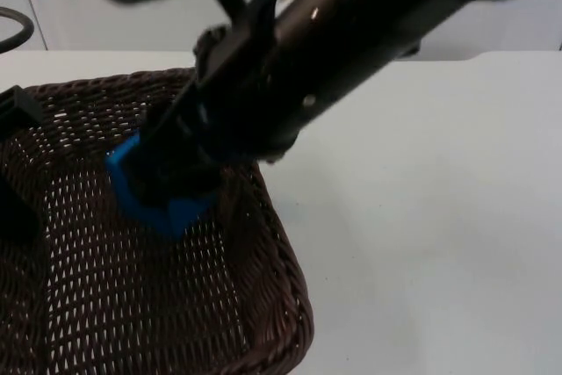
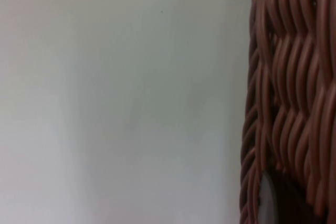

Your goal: Pick up the basket with the left hand and place the largest block into the basket with the right hand.

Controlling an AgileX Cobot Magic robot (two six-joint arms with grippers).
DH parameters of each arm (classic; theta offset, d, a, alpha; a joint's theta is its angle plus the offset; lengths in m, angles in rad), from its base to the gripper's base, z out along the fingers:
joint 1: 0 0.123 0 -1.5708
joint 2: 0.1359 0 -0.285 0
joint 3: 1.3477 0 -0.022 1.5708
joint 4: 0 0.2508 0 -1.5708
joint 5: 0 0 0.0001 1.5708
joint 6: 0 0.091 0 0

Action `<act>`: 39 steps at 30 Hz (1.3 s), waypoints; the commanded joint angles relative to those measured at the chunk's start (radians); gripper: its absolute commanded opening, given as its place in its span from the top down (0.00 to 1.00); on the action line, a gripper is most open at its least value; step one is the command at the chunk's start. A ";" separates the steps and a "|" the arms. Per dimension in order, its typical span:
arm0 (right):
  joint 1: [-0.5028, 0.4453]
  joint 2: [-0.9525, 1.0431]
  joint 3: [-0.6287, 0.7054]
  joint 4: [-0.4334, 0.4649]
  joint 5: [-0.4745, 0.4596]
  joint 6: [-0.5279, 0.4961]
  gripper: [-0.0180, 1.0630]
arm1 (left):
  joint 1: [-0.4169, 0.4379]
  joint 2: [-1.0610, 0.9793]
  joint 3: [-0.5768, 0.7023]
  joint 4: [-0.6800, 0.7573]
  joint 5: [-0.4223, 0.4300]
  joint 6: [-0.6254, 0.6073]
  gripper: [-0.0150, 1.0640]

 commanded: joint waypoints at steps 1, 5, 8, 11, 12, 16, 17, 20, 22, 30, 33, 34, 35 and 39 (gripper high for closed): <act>0.003 0.010 0.001 0.012 -0.025 -0.008 0.97 | 0.004 -0.013 -0.001 -0.039 0.004 0.000 0.99; 0.003 0.029 0.001 0.027 -0.031 -0.010 0.81 | 0.004 -0.013 -0.001 -0.037 0.002 0.000 0.99; 0.001 0.029 0.001 0.025 -0.035 -0.010 0.59 | 0.004 -0.013 -0.001 -0.037 0.000 0.000 0.99; 0.001 0.029 0.001 0.023 -0.037 -0.010 0.46 | 0.004 -0.013 -0.001 -0.037 0.000 0.000 0.99; 0.001 0.029 0.001 0.023 -0.037 -0.010 0.39 | 0.004 -0.013 -0.001 -0.037 0.000 0.000 0.99; 0.001 0.027 0.001 0.023 -0.043 -0.010 0.31 | 0.004 -0.013 -0.001 -0.037 0.000 0.000 0.99; 0.001 0.025 0.001 0.023 -0.043 -0.010 0.31 | 0.004 -0.013 -0.001 -0.035 0.002 0.000 0.99; 0.001 0.010 0.001 0.021 -0.046 -0.014 0.31 | 0.004 -0.013 -0.001 -0.031 0.002 0.000 0.99; -0.001 -0.009 0.001 0.021 -0.044 -0.014 0.31 | 0.004 -0.013 -0.001 -0.031 0.002 0.000 0.99; -0.001 -0.110 0.001 -0.059 0.014 -0.010 0.31 | 0.004 -0.013 -0.001 -0.031 0.002 0.000 0.99; -0.001 -0.175 0.001 -0.078 0.077 -0.010 0.31 | 0.004 -0.013 -0.001 -0.031 0.002 0.000 0.99; -0.001 -0.175 0.001 -0.078 0.077 -0.010 0.31 | 0.004 -0.013 -0.001 -0.031 0.002 0.000 0.99; -0.001 -0.204 0.001 -0.092 0.115 -0.004 0.31 | 0.004 -0.013 -0.001 -0.029 0.002 0.000 0.99; -0.001 -0.257 0.001 -0.164 0.167 0.080 0.31 | 0.004 -0.013 -0.001 -0.026 0.002 0.000 0.99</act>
